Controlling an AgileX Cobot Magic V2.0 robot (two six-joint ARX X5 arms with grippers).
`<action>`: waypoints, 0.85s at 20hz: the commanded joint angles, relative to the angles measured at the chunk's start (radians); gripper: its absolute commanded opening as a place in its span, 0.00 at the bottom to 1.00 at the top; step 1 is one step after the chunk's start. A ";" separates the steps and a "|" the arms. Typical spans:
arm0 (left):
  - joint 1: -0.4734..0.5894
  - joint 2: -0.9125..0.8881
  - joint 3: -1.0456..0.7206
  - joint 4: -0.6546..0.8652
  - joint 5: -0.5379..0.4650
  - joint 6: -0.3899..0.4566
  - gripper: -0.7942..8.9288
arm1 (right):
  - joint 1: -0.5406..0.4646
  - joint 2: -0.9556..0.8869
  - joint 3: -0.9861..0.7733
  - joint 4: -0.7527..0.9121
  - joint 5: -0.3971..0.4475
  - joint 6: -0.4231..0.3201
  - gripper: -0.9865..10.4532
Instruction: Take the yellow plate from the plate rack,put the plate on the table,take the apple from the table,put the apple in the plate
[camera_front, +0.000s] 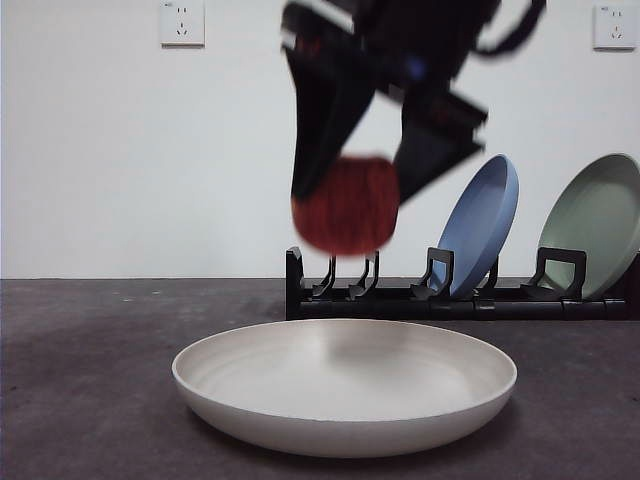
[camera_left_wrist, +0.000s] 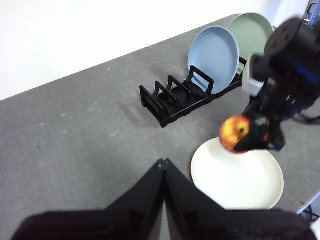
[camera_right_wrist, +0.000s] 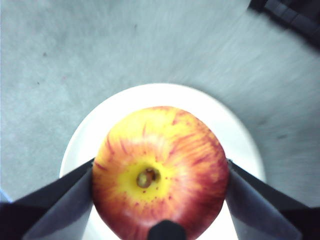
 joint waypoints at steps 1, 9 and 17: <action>0.002 -0.004 -0.002 0.003 0.011 0.003 0.07 | -0.003 0.006 -0.088 0.097 -0.008 0.047 0.07; 0.002 -0.004 -0.002 0.003 0.011 -0.003 0.07 | -0.007 0.013 -0.285 0.291 -0.021 0.070 0.07; 0.002 -0.004 -0.002 0.003 0.012 -0.003 0.07 | -0.006 0.016 -0.297 0.300 -0.021 0.070 0.07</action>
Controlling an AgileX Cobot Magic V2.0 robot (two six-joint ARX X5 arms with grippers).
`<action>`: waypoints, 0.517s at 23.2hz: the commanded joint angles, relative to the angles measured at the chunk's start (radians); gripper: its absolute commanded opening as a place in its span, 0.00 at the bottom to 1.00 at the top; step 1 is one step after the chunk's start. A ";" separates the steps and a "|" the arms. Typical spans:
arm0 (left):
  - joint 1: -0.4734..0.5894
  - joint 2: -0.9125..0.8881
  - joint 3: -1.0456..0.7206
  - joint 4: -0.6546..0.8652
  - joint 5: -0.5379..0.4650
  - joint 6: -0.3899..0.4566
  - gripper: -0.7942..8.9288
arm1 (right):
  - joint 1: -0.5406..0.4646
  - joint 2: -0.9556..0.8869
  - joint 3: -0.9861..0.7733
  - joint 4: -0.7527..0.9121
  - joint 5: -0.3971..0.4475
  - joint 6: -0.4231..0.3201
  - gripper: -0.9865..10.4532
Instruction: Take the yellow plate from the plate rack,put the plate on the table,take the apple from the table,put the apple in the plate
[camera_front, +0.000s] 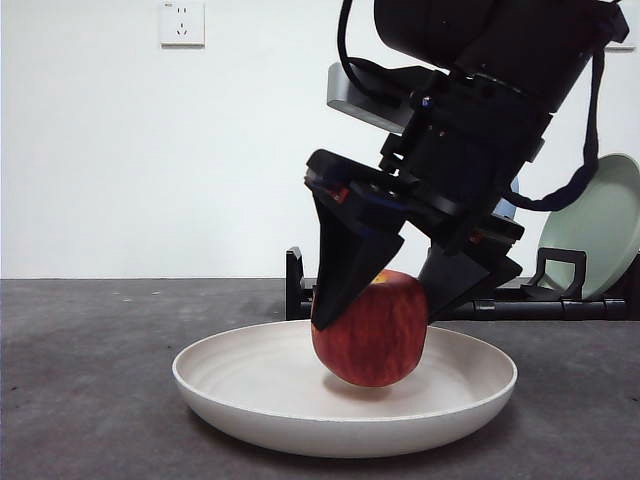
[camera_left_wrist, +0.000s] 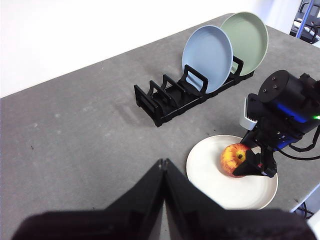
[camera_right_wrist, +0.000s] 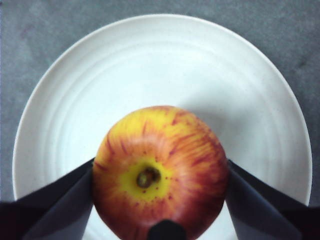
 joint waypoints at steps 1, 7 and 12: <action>0.002 -0.004 -0.002 0.003 0.000 -0.003 0.07 | 0.001 0.014 -0.007 0.014 -0.006 0.010 0.07; 0.002 -0.004 -0.002 0.003 0.000 -0.003 0.07 | 0.001 0.055 -0.007 0.017 -0.040 0.015 0.07; 0.002 -0.004 -0.002 0.003 0.000 -0.002 0.07 | 0.001 0.077 -0.007 0.018 -0.054 0.036 0.08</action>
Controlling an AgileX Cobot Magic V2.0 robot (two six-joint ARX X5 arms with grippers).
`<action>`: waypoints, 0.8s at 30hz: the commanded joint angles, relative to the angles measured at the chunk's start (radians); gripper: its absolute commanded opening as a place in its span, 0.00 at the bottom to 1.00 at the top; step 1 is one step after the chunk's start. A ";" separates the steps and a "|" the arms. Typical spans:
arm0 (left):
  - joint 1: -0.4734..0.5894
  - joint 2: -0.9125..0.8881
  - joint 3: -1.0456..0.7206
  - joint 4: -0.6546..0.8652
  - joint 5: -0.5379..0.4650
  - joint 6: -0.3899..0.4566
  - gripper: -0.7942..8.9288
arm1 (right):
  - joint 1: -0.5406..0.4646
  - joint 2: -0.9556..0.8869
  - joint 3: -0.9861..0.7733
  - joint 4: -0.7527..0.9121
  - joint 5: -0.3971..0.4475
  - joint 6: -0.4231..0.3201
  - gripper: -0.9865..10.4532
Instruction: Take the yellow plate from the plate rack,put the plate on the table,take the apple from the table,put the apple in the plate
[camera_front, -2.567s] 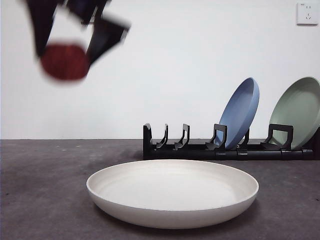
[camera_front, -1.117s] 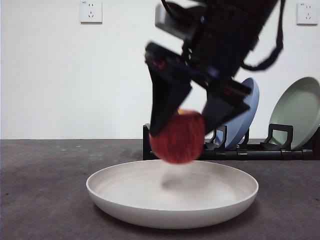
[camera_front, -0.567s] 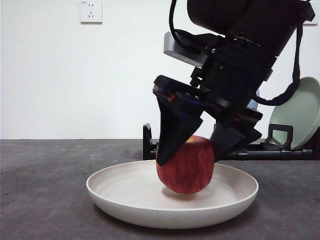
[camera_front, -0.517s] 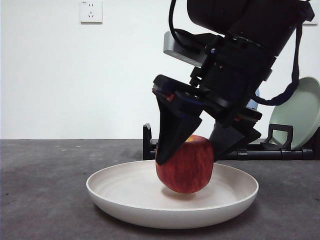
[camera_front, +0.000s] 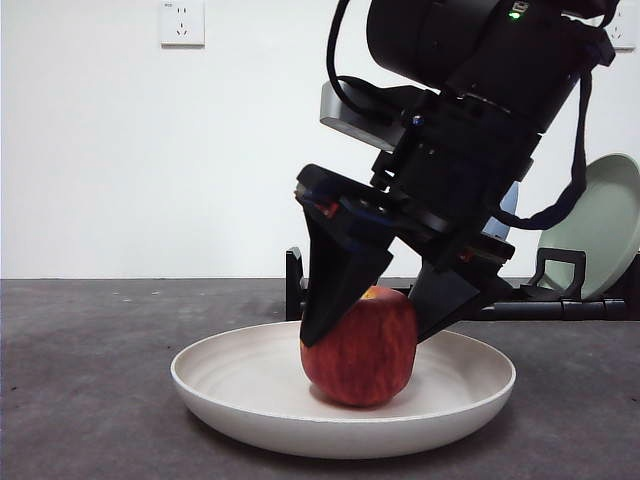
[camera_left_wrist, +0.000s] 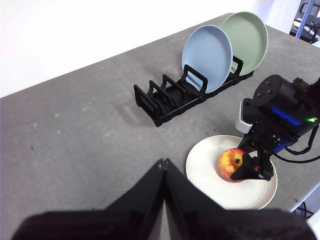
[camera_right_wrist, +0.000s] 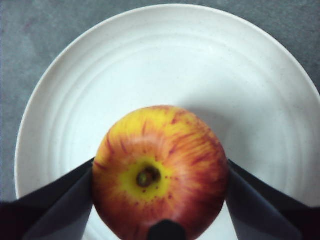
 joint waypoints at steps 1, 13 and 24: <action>0.002 -0.004 -0.002 0.003 0.000 -0.002 0.07 | 0.002 0.030 -0.010 -0.006 -0.008 0.019 0.11; 0.002 -0.004 -0.002 0.003 0.000 -0.002 0.07 | 0.002 0.030 -0.006 -0.006 -0.008 0.047 0.54; 0.002 -0.004 -0.002 0.002 0.000 -0.002 0.07 | 0.002 0.010 0.115 -0.149 0.025 0.018 0.54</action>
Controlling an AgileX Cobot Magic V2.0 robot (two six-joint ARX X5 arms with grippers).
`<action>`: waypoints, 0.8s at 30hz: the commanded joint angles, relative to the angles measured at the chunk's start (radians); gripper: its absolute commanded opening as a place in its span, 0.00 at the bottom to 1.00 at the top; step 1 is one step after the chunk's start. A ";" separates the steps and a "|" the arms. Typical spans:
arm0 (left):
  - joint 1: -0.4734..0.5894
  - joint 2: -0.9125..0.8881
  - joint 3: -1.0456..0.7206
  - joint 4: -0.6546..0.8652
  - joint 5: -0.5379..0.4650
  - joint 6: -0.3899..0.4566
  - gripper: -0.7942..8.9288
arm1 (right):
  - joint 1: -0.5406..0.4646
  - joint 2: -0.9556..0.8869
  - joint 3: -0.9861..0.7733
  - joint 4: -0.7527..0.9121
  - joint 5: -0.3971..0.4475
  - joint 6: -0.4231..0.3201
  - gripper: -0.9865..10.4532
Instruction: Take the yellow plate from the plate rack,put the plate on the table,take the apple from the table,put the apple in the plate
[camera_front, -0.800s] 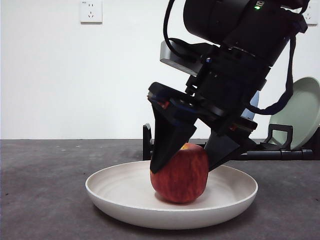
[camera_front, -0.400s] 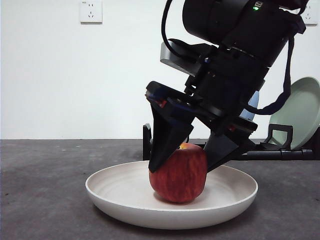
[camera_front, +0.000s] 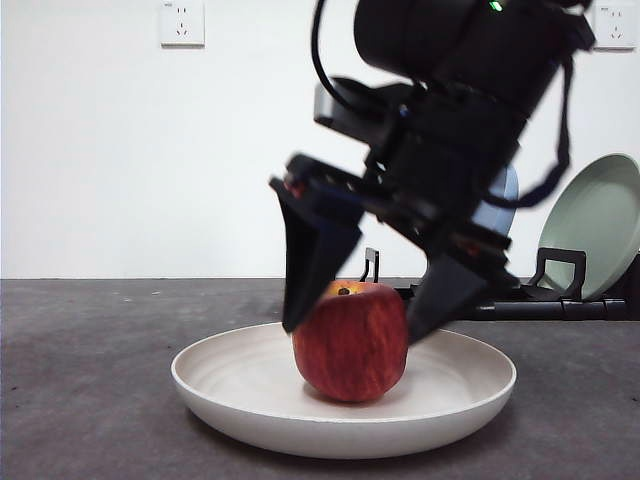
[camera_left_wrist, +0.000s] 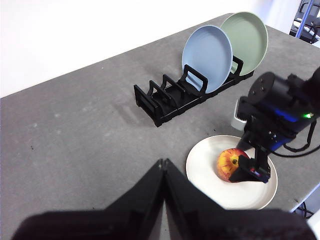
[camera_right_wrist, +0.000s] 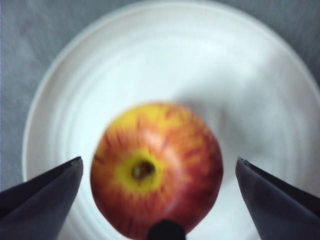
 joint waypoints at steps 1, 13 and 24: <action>0.002 -0.004 -0.002 0.000 0.000 -0.002 0.07 | 0.001 -0.020 0.048 -0.068 0.018 -0.020 0.54; 0.002 -0.004 -0.002 0.000 0.000 0.005 0.07 | 0.001 -0.256 0.261 -0.433 0.037 -0.041 0.53; 0.002 -0.004 -0.002 0.003 0.000 0.005 0.07 | 0.001 -0.561 0.367 -0.755 0.041 -0.016 0.38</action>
